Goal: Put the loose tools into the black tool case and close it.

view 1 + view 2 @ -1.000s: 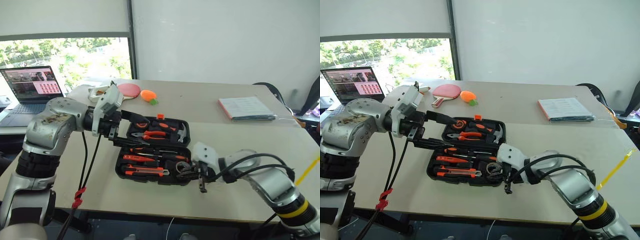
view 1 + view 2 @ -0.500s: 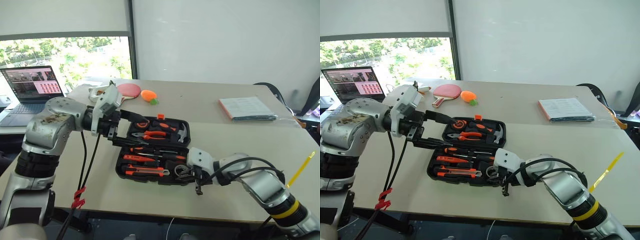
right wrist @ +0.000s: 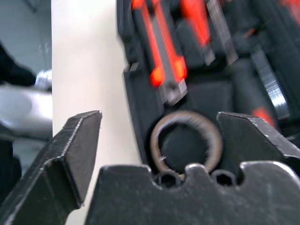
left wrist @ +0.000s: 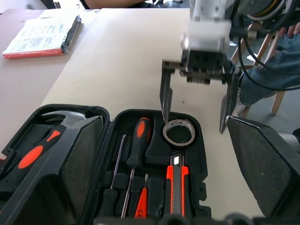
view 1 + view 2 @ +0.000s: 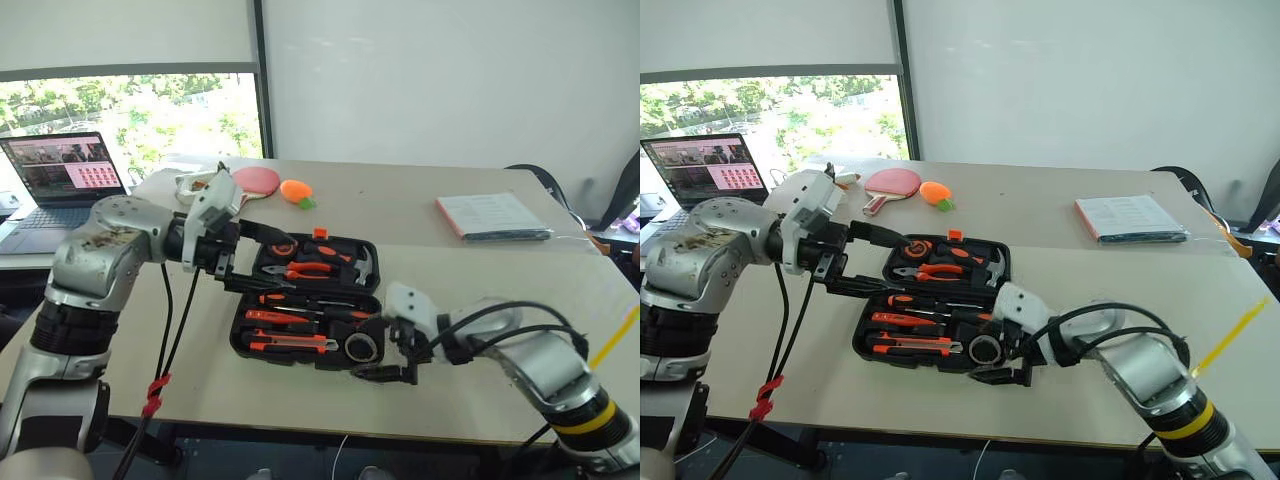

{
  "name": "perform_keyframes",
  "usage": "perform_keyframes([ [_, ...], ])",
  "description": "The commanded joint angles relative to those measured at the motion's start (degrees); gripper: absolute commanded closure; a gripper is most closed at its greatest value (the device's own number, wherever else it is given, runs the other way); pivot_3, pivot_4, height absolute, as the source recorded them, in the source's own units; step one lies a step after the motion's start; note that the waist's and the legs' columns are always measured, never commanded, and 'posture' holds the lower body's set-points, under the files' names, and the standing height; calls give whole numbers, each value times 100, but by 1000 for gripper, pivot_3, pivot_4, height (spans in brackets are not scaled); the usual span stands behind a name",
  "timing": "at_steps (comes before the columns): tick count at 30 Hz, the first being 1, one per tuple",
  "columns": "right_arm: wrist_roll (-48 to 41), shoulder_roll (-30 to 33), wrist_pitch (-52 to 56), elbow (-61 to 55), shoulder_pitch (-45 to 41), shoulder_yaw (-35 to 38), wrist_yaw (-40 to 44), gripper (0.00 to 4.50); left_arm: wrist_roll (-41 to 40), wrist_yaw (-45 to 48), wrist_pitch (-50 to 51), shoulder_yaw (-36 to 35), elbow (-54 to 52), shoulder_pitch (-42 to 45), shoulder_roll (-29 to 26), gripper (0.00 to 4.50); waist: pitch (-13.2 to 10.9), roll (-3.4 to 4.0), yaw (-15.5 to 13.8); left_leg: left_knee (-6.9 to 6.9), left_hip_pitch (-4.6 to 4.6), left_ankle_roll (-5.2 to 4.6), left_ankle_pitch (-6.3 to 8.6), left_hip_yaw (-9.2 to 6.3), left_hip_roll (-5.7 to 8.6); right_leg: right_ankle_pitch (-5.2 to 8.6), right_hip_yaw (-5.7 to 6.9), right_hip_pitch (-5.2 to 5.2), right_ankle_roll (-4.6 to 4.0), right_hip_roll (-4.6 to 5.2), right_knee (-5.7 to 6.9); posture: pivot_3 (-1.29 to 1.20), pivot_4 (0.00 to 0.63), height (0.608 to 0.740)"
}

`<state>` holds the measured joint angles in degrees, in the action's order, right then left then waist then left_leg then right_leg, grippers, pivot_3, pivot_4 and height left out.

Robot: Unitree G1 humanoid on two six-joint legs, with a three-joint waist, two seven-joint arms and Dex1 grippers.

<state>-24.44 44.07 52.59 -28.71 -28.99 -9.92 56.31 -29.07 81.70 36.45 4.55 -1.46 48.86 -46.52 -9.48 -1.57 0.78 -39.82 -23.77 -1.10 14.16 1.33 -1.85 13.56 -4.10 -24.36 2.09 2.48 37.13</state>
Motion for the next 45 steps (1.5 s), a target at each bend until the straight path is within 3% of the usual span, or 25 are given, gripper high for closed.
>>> perform_keyframes([
  [1, -469, 190, 306, -275, 115, 877, -111, 23, 159, -175, -110, -55, -54, -182, -119, 0, 0, 0, -2, 0, 0, 0, 0, 0, -1, 0, 0, 0, 0, 0, -1, 0, 150, 737],
  [2, -539, 220, 371, -261, 195, 1055, -168, 23, 188, -240, -110, -87, -41, -261, -144, 0, 0, 0, -3, 0, 0, 0, 0, 0, 0, 0, 1, 0, 0, 0, -2, 0, 150, 737],
  [5, -466, 303, 277, -11, 495, 1377, -371, 702, 453, -442, -280, -163, 152, -631, -313, 0, -1, -3, -2, 1, -1, 0, 0, 0, -1, 0, 2, 1, 0, 0, -3, 0, 150, 737],
  [6, -378, 347, 173, 62, 578, 1367, -414, 982, 571, -527, -382, -158, 239, -725, -357, 486, -1, -3, -1, 1, 0, 0, 0, 0, 0, 0, 0, 1, 0, 0, -2, 0, 150, 737],
  [7, -263, 399, 33, 136, 653, 1310, -456, 1373, 682, -610, -473, -140, 334, -803, -397, 618, -2, -3, 7, 2, 1, 0, 0, 1, 0, 0, 0, 1, 0, 0, -3, 0, 150, 737],
  [10, 374, 458, -787, 708, 920, 873, -584, 2430, 1158, -996, -590, 2, 816, -1135, -498, 1700, -1, -3, 23, 1, 4, 0, 0, 2, -1, -2, 0, 1, -3, -1, 0, 0, 150, 737],
  [16, 877, 148, -1651, 1508, 852, 462, -686, 4449, 1822, -1407, -952, 268, 1409, -1267, -434, 3751, -2, -4, 9, 1, -1, 1, -1, 5, -1, -2, 0, -3, -2, -1, -1, 0, 150, 737],
  [18, 1032, 75, -1895, 1724, 814, 363, -692, 4500, 2144, -1624, -1174, 425, 1623, -1275, -390, 4469, -2, -4, 6, 1, 0, 1, 0, 5, 0, -2, -1, -3, -2, 0, -1, 0, 150, 737],
  [23, 1255, -75, -2180, 2134, 659, 200, -655, 4500, 2271, -2042, -1032, 445, 1792, -1136, 122, 4469, -2, -4, -25, -1, -2, 1, 0, 5, 2, -3, 0, 0, 0, 3, -2, 0, 150, 737],
  [34, 1277, -461, -2029, 2320, 195, -57, -415, 4500, 2253, -2057, -992, 554, 1357, -1430, 529, 4469, -2, -4, -44, 0, -4, 1, -1, 4, 4, -6, 1, -1, 2, 6, -3, 0, 150, 737],
  [38, 1024, -440, -1737, 1876, 313, -45, -152, 4500, 2020, -1778, -650, 534, 757, -1689, 388, 4469, -2, -4, -30, 3, -5, 1, 1, 4, 4, -6, 1, -2, 3, 8, -3, 0, 150, 737],
  [45, 775, -78, -1442, 903, 923, -32, 178, 4500, 1567, -918, -324, 497, -469, -2555, -369, 4469, -2, -3, 13, 12, -5, -1, 6, 4, -2, -2, 2, -8, -2, 5, -5, 0, 150, 737],
])
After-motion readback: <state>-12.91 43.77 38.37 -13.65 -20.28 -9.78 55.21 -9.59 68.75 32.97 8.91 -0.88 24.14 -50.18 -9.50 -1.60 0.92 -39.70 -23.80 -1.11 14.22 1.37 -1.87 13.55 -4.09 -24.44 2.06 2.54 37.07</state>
